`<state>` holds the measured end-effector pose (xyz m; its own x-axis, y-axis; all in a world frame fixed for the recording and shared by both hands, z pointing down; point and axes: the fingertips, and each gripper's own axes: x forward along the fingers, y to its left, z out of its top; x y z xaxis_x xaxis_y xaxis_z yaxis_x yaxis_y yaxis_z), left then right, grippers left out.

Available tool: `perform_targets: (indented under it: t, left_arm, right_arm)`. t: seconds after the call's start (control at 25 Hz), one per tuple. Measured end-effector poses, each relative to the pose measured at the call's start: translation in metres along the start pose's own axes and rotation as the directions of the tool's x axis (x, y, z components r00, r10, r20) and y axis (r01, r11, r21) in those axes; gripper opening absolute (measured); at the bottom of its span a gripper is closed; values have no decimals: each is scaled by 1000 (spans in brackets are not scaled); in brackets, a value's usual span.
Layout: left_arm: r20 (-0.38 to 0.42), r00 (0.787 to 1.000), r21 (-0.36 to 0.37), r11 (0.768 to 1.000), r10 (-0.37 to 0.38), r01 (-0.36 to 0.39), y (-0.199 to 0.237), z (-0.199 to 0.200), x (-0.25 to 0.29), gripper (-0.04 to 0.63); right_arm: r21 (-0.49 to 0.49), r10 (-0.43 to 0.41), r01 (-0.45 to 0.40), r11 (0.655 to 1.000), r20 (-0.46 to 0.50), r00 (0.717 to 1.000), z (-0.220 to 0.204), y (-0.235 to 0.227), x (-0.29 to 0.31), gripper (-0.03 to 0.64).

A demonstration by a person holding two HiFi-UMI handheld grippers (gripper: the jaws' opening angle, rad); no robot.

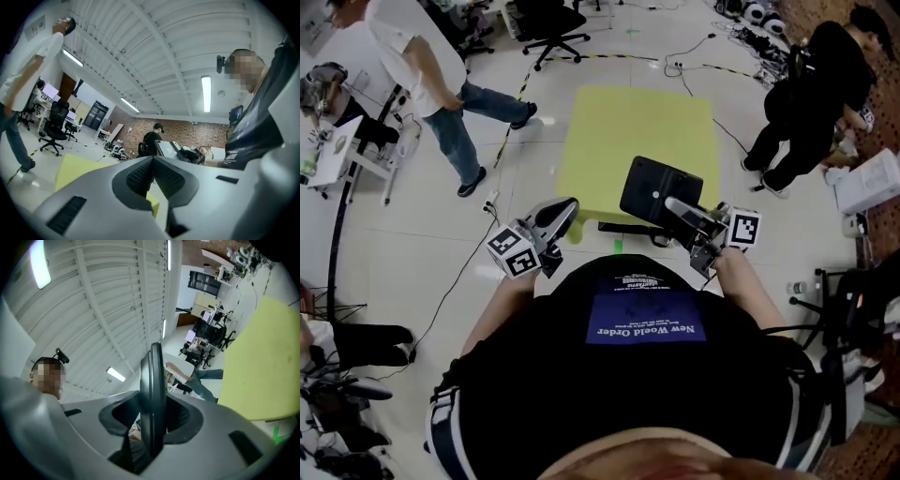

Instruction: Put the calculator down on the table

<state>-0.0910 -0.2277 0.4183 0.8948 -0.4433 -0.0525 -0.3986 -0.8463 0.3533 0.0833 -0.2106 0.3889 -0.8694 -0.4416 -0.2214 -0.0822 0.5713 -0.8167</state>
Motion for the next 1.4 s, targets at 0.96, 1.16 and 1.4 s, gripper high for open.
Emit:
perform_targets:
  t: [0.96, 1.16, 1.4]
  left_arm:
    - [-38, 996, -12, 997, -76, 76, 127, 37, 96, 8]
    - [-35, 989, 65, 988, -141, 143, 169, 76, 112, 8]
    - [24, 991, 88, 987, -135, 132, 176, 80, 145, 8]
  right_arm:
    - [36, -31, 29, 999, 50, 998, 121, -92, 58, 127]
    - [-31, -57, 60, 998, 92, 994, 148, -99, 79, 129]
    - [-33, -44, 46, 998, 56, 997, 173, -109, 70, 127]
